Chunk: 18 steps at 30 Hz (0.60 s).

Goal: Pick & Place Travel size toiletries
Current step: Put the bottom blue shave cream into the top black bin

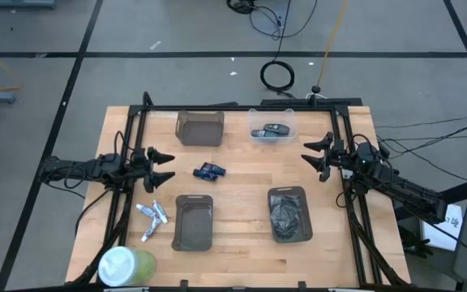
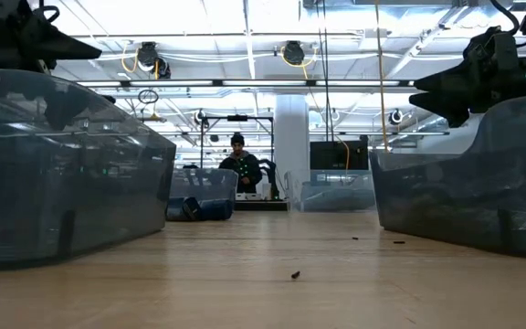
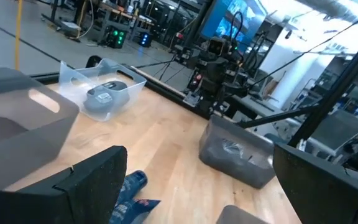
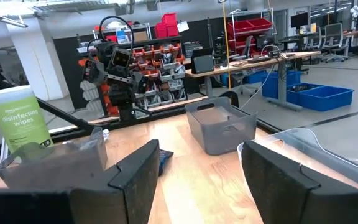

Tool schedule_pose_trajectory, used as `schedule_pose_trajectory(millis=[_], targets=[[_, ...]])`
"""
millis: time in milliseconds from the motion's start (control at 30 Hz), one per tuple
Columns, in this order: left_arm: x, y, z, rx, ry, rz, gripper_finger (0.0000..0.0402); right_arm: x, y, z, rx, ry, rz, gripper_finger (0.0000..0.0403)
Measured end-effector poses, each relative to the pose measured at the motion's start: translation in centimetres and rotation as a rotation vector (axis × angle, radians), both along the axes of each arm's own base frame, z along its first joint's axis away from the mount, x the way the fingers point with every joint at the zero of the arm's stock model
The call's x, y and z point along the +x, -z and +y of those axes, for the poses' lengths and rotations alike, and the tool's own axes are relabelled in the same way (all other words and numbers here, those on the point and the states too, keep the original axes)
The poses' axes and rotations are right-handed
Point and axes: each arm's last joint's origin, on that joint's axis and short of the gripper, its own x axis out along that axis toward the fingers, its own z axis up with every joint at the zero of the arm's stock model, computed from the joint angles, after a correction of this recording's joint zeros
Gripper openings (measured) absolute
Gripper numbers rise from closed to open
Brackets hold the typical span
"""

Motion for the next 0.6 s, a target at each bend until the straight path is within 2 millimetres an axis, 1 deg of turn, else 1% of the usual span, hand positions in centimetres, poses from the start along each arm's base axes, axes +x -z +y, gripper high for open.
schedule_pose_trajectory(millis=[200, 267, 333, 433, 533, 600], targets=[[0.6, -0.7, -0.1, 0.005, 0.03, -0.059, 0.0395, 0.0, 0.0, 0.0, 0.0, 0.0, -0.001, 0.0219], [1.1, -1.4, -0.2, 0.046, 0.043, -0.066, 0.0395, 0.0, 0.0, 0.0, -0.001, 0.0, -0.002, 0.0219], [1.7, -2.6, -0.3, 0.097, 0.032, -0.028, 0.0395, 0.0, 0.0, 0.0, -0.001, 0.0, -0.002, 0.0217], [3.3, -4.7, -0.2, 0.156, -0.046, 0.106, 0.0395, 0.0, 0.0, 0.0, -0.001, 0.0, -0.002, 0.0215], [5.9, -6.2, -0.2, 0.198, -0.084, 0.316, 0.0395, 0.0, 0.0, 0.0, -0.001, 0.0, -0.002, 0.0216], [7.9, -6.7, -0.1, 0.219, -0.091, 0.455, 0.0395, 0.0, 0.0, 0.0, -0.001, 0.0, -0.001, 0.0218]])
